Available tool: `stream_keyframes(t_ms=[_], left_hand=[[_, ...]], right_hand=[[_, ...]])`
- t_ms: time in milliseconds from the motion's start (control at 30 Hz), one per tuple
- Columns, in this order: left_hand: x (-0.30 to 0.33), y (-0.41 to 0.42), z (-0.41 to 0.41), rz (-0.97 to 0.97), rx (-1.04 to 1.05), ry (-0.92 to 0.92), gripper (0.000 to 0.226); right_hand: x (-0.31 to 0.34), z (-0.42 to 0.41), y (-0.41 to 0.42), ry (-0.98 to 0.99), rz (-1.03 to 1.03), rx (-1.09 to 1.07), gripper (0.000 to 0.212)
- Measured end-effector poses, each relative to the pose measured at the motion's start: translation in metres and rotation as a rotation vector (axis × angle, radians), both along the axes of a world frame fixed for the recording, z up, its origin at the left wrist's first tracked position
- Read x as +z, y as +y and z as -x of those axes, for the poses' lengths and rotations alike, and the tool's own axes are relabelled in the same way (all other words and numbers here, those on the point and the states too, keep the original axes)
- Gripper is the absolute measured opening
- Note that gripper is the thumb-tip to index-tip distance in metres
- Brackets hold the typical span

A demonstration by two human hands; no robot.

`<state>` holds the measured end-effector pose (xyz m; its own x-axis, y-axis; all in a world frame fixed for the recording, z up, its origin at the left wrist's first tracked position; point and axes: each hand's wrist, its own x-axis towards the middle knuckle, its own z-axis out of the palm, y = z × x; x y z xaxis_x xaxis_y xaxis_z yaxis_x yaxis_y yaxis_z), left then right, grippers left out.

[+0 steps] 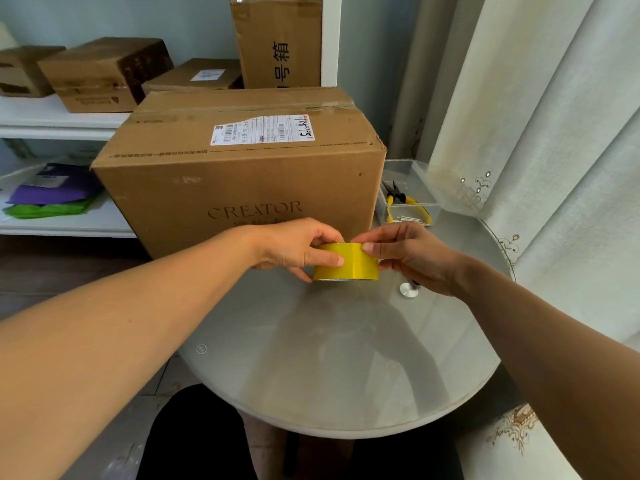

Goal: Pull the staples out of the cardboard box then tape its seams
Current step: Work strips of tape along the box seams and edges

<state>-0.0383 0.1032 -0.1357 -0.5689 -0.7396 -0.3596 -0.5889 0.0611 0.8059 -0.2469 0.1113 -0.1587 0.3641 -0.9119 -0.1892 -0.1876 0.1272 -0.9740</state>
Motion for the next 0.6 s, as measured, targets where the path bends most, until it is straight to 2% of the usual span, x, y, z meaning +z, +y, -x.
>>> stream_keyframes(t_ms=[100, 333, 467, 600], left_hand=[[0.000, 0.001, 0.004, 0.035, -0.001, -0.037, 0.003], [-0.008, 0.005, 0.020, 0.155, 0.043, -0.050, 0.020], [-0.004, 0.004, 0.017, 0.112, 0.010, -0.044, 0.011], [0.000, 0.003, 0.014, 0.060, -0.018, -0.051, 0.012]], right_hand=[[0.002, -0.002, 0.000, 0.101, 0.038, 0.020, 0.013], [0.009, -0.001, 0.003, 0.250, 0.067, 0.074, 0.010], [0.007, 0.002, 0.003, 0.261, 0.067, 0.074, 0.007], [0.007, 0.002, 0.001, 0.277, 0.058, 0.077, 0.008]])
